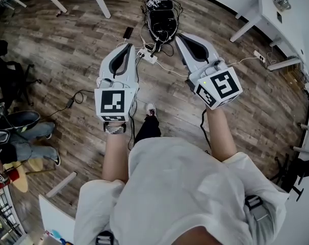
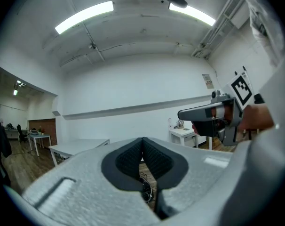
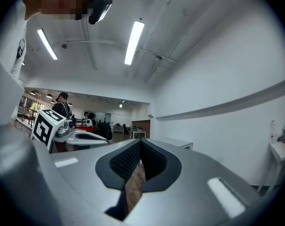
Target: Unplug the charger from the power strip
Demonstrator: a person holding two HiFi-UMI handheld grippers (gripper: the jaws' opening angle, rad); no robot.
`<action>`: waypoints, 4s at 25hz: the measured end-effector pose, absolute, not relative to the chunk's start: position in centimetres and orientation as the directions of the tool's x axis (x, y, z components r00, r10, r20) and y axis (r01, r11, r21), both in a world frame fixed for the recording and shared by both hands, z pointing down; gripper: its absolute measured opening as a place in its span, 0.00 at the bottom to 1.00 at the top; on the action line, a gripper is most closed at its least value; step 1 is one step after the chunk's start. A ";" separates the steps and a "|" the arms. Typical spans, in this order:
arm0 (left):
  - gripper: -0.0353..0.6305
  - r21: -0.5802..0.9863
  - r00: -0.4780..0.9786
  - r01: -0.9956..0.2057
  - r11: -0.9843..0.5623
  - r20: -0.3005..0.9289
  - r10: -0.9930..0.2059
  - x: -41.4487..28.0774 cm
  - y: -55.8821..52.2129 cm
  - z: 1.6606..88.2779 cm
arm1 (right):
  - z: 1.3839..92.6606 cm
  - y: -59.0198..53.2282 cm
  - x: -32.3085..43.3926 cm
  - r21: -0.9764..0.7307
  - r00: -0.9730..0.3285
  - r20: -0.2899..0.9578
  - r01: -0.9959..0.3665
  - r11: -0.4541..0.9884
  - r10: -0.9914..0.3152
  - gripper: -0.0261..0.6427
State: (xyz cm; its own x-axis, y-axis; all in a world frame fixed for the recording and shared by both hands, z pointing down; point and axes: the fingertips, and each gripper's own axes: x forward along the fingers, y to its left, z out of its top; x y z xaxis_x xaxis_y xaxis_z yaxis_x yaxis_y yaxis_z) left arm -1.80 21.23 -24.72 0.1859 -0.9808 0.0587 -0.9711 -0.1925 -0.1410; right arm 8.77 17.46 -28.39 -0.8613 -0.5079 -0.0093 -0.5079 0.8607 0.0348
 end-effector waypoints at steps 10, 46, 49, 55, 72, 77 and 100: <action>0.06 -0.164 0.223 -0.957 -0.240 0.116 -0.968 -7.0 14.3 -23.1 | -27.6 10.7 3.8 0.008 -0.843 0.014 -0.537 0.843 -0.537 0.04; 0.06 -0.063 0.221 -0.965 -0.253 0.316 -0.923 -10.7 -2.5 -9.7 | -15.0 -7.1 0.8 -0.024 -0.820 0.195 -0.553 0.833 -0.538 0.04; 0.06 -0.058 0.229 -0.964 -0.261 0.327 -0.917 -11.0 -3.7 -7.8 | -12.8 -8.6 0.4 -0.031 -0.820 0.212 -0.550 0.835 -0.532 0.04; 0.06 -0.043 0.225 -0.966 -0.255 0.346 -0.911 -11.9 -6.1 -2.8 | -7.4 -11.2 -0.3 -0.052 -0.816 0.229 -0.554 0.831 -0.530 0.04; 0.06 0.004 0.244 -0.964 -0.264 0.399 -0.884 -13.7 -10.1 8.9 | 4.3 -15.9 -1.3 -0.083 -0.815 0.304 -0.538 0.839 -0.493 0.04; 0.06 0.020 0.250 -0.964 -0.266 0.417 -0.874 -13.9 -11.7 12.7 | 8.7 -17.2 -1.7 -0.089 -0.818 0.335 -0.522 0.849 -0.468 0.04; 0.06 0.083 0.232 -0.972 -0.221 0.518 -0.823 -14.7 -14.2 35.3 | 31.2 -20.9 -2.6 -0.166 -0.799 0.402 -0.544 0.822 -0.448 0.04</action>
State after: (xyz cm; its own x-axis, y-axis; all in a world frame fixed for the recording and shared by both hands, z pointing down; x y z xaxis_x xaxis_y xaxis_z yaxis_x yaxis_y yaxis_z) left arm -14.68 -14.24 35.30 0.2316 -0.8233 0.5182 -0.9717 -0.2214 0.0825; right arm -2.63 -20.89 31.21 -0.7989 -0.4476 0.4016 -0.5444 0.8222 -0.1665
